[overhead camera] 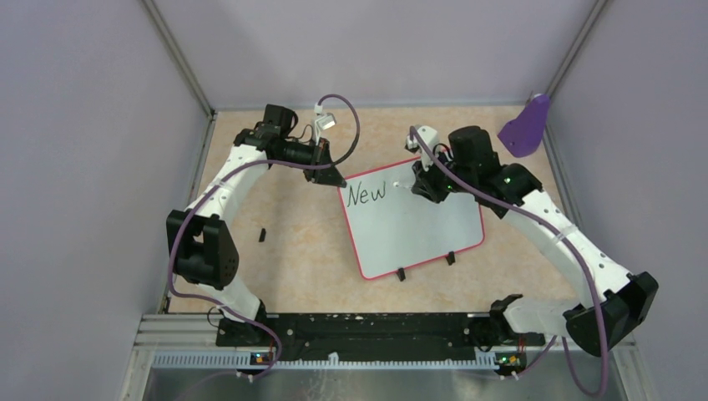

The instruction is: Write a sentence on the whiteboard

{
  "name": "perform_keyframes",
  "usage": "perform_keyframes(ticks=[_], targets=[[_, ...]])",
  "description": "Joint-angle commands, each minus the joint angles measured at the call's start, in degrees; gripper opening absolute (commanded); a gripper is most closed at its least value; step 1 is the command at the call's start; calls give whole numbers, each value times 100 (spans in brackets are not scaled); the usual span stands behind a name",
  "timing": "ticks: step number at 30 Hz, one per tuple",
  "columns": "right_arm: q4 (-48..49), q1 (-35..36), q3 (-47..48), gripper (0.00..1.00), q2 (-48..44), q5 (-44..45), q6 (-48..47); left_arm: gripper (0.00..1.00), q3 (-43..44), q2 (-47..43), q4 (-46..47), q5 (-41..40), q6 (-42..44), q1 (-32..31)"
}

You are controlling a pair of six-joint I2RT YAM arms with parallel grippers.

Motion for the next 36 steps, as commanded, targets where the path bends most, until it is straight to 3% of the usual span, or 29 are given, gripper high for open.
perform_keyframes(ticks=[1,36], targets=[[313,43,61,0,39,462,82,0,-70,-176,-63,12,94,-66],[320,421,-4,0,300,785,44,0,-68,-155,-84,12,124,-66]])
